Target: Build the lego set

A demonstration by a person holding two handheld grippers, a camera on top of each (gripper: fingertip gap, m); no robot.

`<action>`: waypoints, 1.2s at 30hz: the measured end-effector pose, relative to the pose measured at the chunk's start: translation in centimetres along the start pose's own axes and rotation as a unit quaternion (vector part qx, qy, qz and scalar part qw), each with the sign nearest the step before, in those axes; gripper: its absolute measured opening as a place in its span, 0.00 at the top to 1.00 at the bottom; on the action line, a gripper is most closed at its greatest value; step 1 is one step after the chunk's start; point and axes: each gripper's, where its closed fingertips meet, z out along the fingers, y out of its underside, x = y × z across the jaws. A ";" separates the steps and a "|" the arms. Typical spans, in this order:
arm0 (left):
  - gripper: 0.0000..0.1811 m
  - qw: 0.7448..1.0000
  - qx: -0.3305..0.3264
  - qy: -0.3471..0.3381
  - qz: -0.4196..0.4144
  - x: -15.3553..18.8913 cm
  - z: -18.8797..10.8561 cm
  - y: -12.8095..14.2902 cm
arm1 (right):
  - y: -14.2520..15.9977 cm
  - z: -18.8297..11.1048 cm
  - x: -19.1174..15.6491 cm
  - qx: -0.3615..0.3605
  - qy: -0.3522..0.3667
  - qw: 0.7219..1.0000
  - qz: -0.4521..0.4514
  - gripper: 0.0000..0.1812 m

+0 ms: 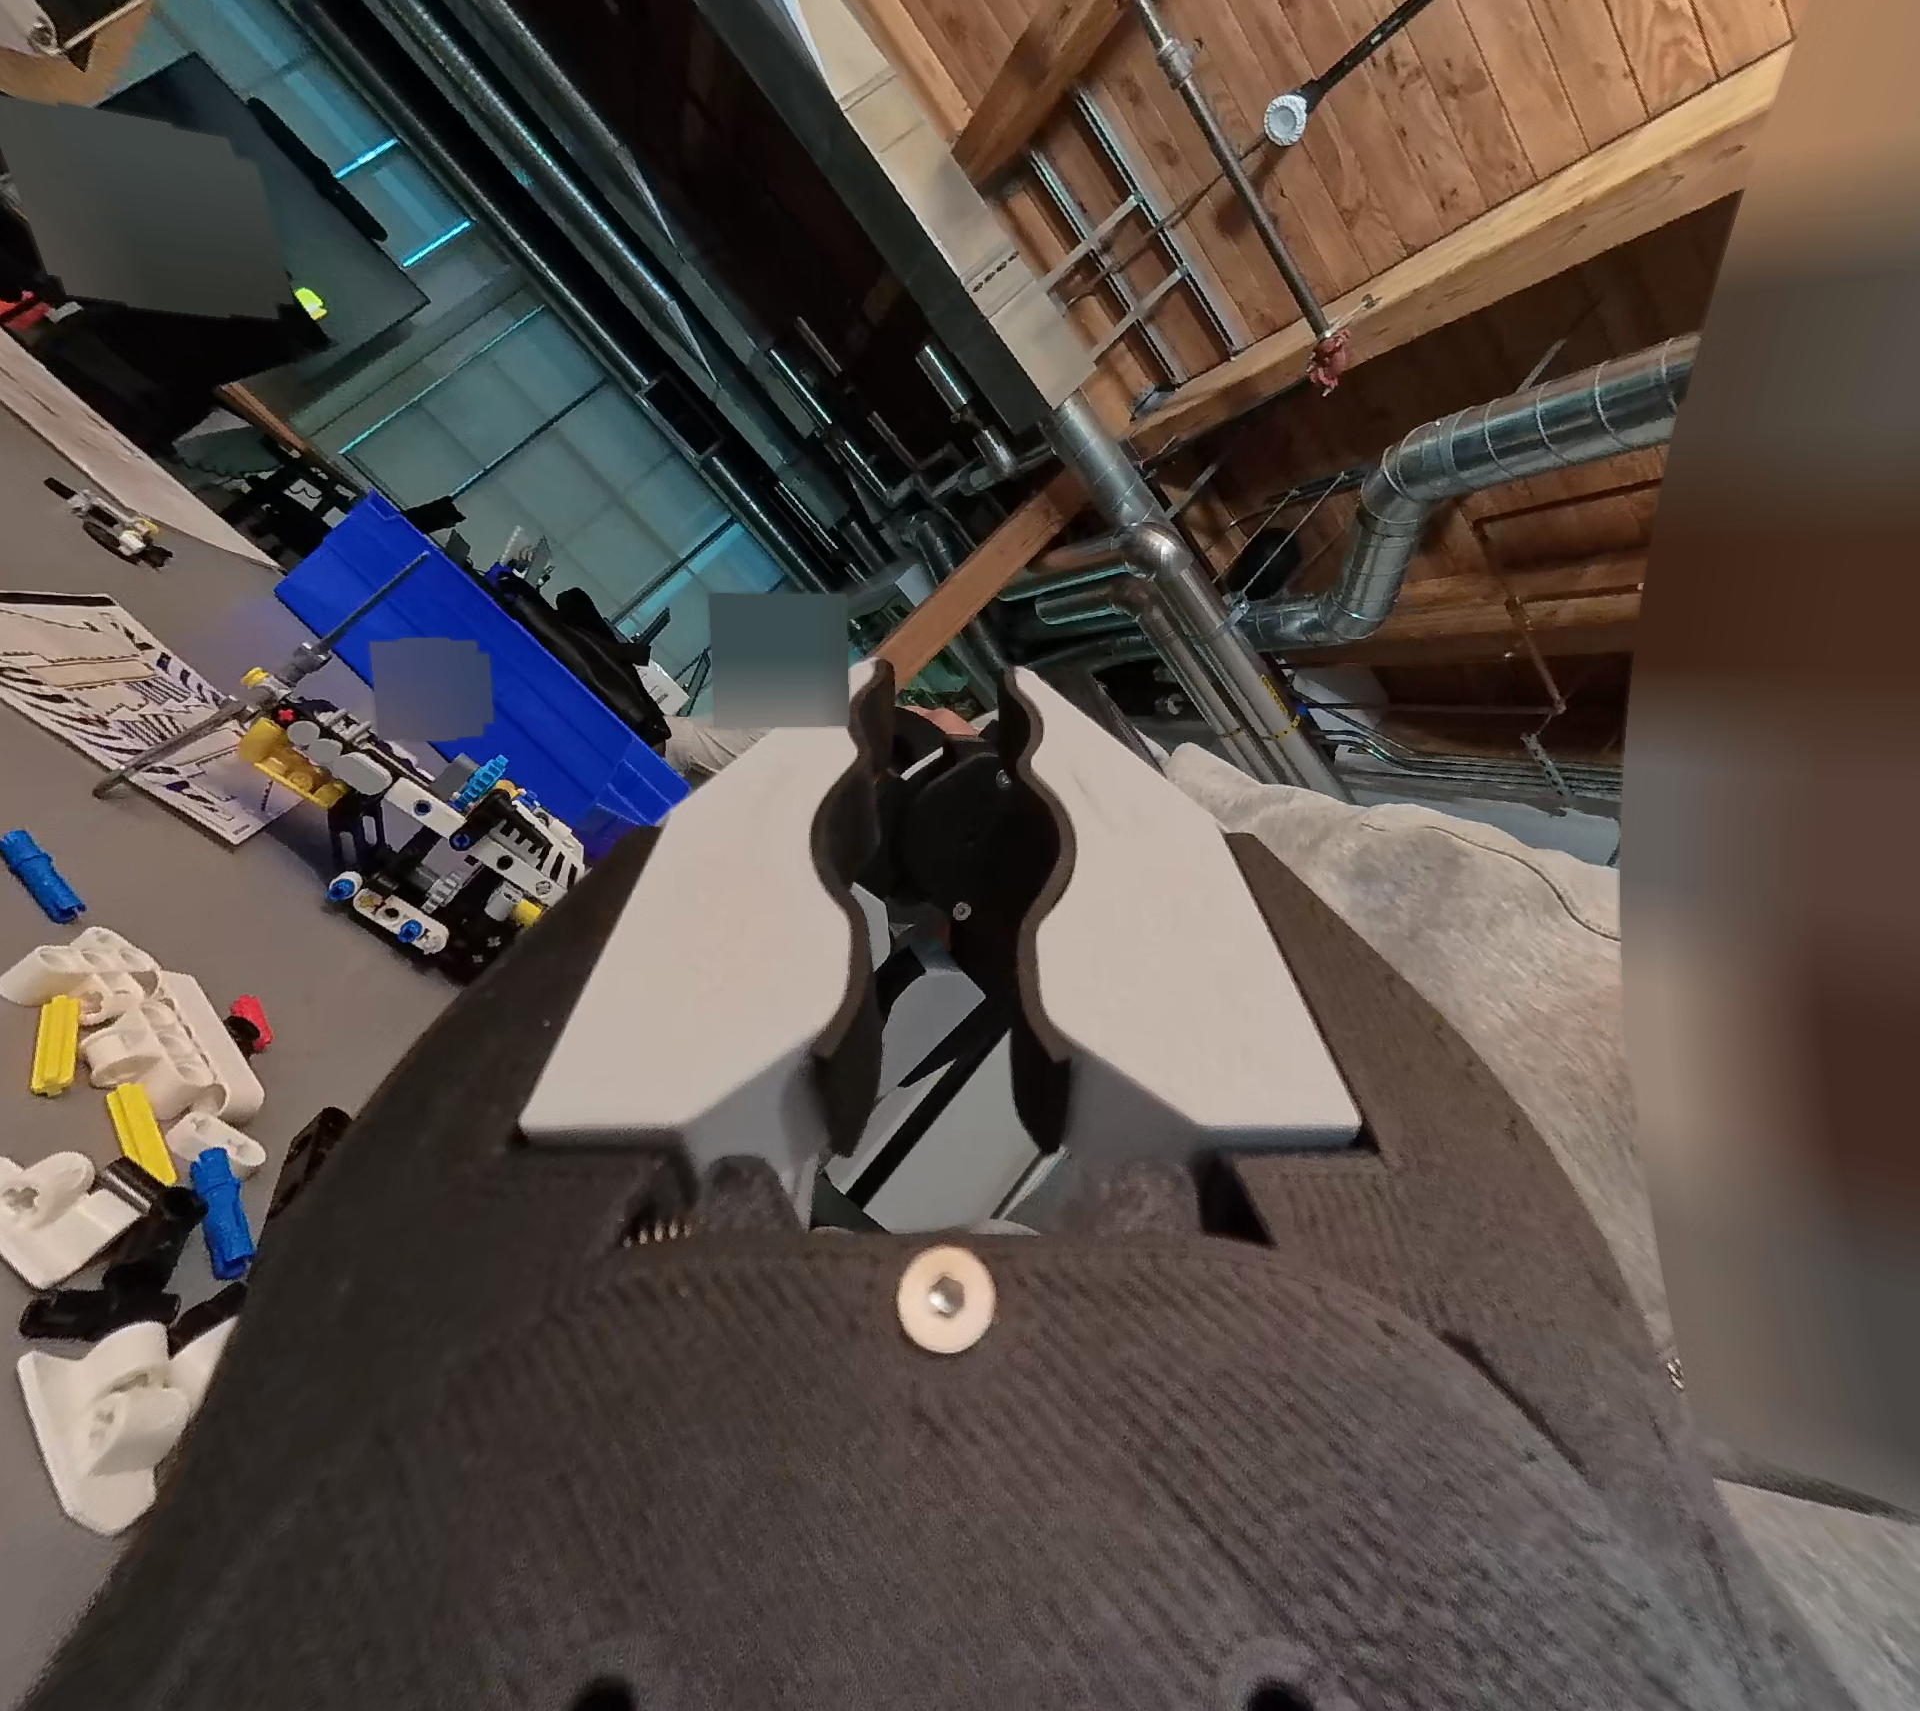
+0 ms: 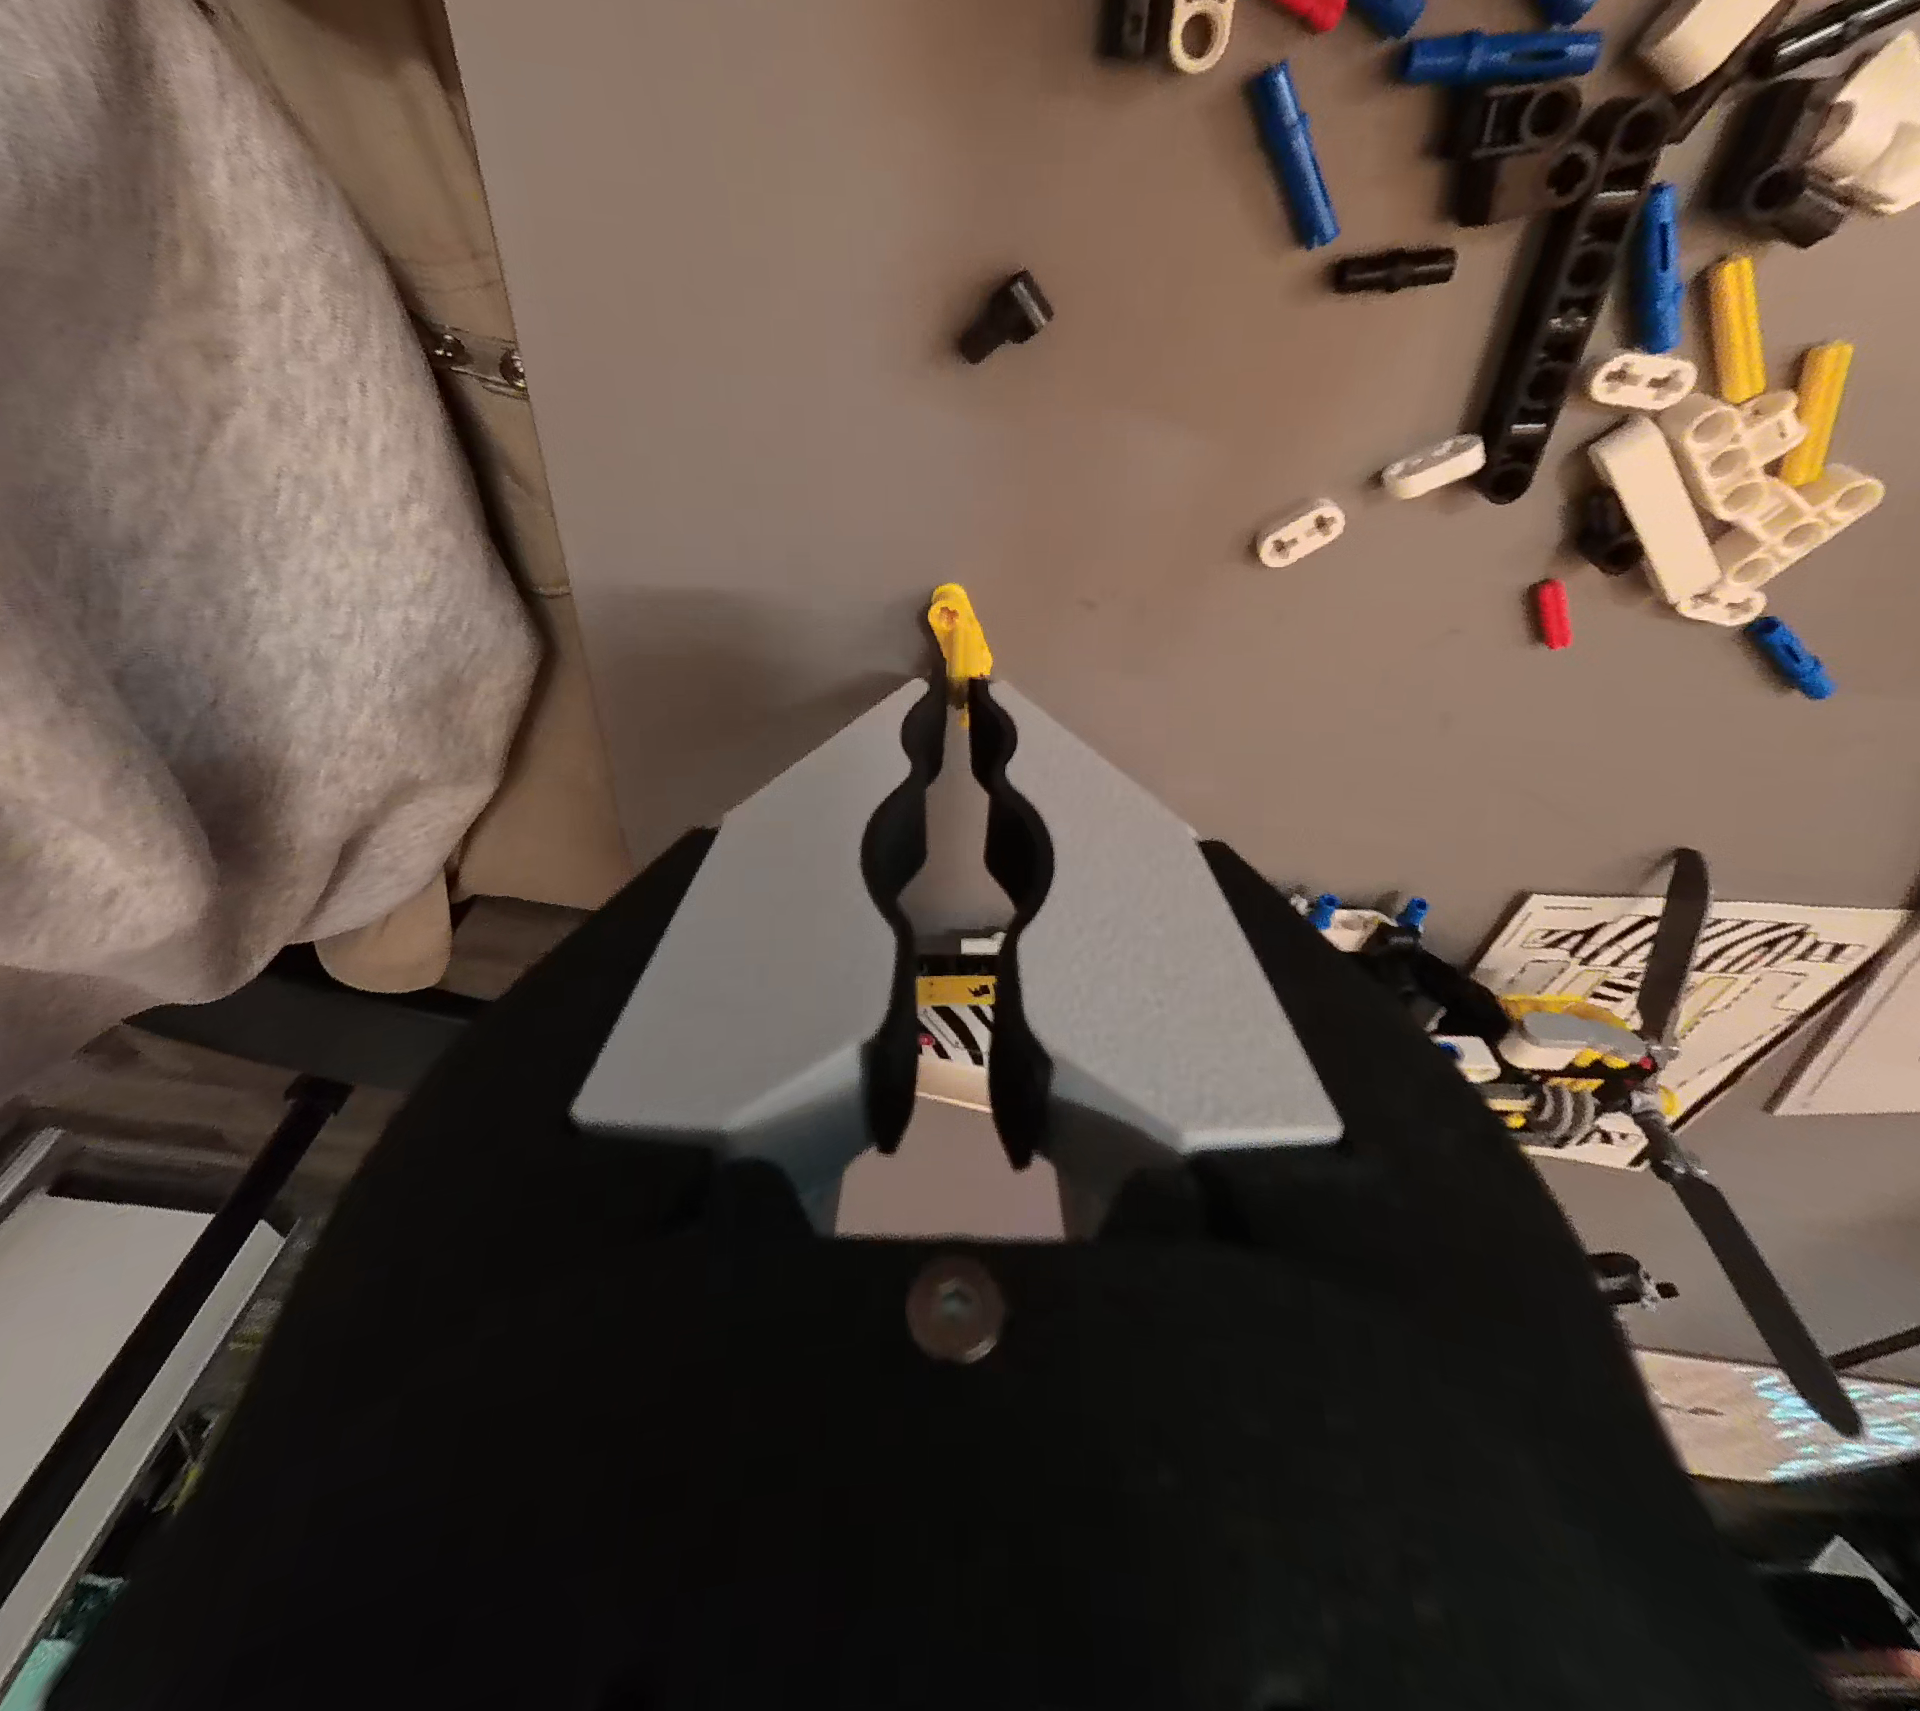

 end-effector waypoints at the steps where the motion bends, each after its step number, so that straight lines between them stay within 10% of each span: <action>1: 0.91 1.000 -0.001 0.000 -0.001 0.0 0.0 0.0 | -0.1 0.0 0.0 0.001 -0.001 1.000 0.000 0.99; 36: 0.91 1.000 0.013 -0.002 0.001 -0.1 -0.1 -0.4 | -0.8 0.8 -0.3 0.012 0.012 1.000 -0.024 0.99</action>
